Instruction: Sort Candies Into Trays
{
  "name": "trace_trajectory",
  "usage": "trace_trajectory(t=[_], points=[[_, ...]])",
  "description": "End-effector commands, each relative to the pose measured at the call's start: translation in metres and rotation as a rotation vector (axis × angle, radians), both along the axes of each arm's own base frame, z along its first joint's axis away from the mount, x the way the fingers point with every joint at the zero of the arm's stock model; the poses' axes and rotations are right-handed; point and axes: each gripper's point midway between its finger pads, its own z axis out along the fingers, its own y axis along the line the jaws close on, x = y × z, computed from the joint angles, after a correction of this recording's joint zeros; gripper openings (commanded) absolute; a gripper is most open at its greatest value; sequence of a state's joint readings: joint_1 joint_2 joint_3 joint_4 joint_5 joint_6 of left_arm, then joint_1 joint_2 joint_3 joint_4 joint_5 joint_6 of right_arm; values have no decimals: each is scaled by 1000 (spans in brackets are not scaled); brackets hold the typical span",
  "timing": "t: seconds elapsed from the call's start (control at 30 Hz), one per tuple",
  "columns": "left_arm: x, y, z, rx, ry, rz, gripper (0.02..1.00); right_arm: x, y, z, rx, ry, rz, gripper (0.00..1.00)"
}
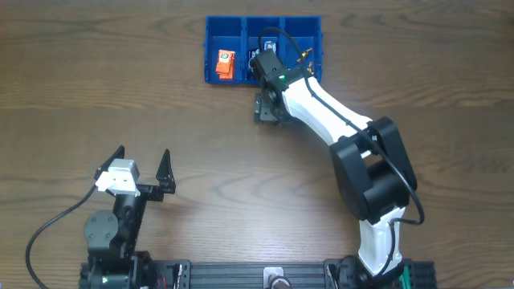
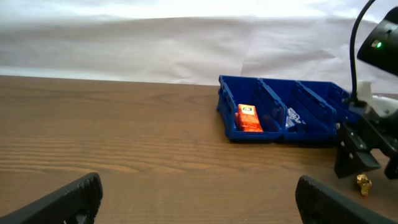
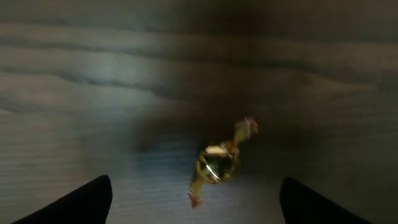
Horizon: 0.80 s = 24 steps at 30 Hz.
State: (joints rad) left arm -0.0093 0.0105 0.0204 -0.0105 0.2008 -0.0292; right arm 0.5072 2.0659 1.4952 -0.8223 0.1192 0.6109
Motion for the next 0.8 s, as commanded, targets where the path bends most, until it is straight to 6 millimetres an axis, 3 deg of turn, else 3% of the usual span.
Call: trace_trajectory(t=[0.03, 0.17, 0.8], points=[[-2, -4, -17, -7, 55, -24, 998, -7, -7, -5, -13, 34, -53, 853], [-2, -4, -17, -7, 55, -24, 998, -5, -9, -5, -9, 29, -61, 781], [-2, -4, -17, -6, 55, -24, 998, 2, -17, -16, -2, 36, -120, 619]])
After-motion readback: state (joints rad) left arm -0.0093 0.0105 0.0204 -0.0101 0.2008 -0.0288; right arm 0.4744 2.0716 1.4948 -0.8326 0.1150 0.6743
